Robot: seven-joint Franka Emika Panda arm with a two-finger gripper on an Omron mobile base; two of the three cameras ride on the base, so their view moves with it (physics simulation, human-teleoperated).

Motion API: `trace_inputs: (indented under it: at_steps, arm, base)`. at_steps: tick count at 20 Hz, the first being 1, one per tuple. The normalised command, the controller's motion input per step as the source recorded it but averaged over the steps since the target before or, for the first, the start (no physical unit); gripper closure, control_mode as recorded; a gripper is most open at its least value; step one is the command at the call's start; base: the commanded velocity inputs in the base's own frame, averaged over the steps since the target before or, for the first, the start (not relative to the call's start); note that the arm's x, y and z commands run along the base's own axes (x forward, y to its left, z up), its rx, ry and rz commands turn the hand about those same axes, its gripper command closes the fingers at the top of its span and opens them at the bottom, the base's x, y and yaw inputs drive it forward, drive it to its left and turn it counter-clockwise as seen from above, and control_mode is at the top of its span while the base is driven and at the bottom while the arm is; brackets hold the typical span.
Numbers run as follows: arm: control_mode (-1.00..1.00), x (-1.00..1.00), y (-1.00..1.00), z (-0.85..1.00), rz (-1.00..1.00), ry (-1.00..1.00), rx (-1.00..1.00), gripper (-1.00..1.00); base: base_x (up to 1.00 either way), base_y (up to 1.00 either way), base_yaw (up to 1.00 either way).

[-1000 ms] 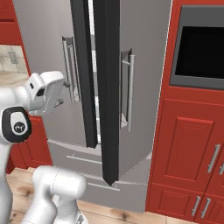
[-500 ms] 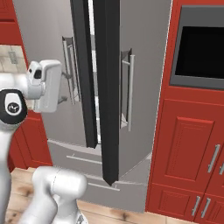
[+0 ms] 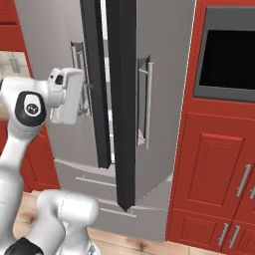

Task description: Retrieve the kiwi and peach from the fridge and place them into the bowl on the dining table.

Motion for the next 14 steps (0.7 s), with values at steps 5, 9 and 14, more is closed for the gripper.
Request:
trace_inputs:
  at_steps: [5,9,14]
  arm:
    - [-1.00,0.41,-0.52,-0.01,0.00,0.00,0.00,-1.00]
    - [-1.00,0.96,-0.09,-0.12,0.06,0.00,0.00,-1.00]
    - [-1.00,0.86,-0.02,-0.11,0.05,0.00,-0.01,-1.00]
  base:
    - [0.00,0.00,0.00]
    - [0.00,0.00,0.00]
    - [0.00,0.00,0.00]
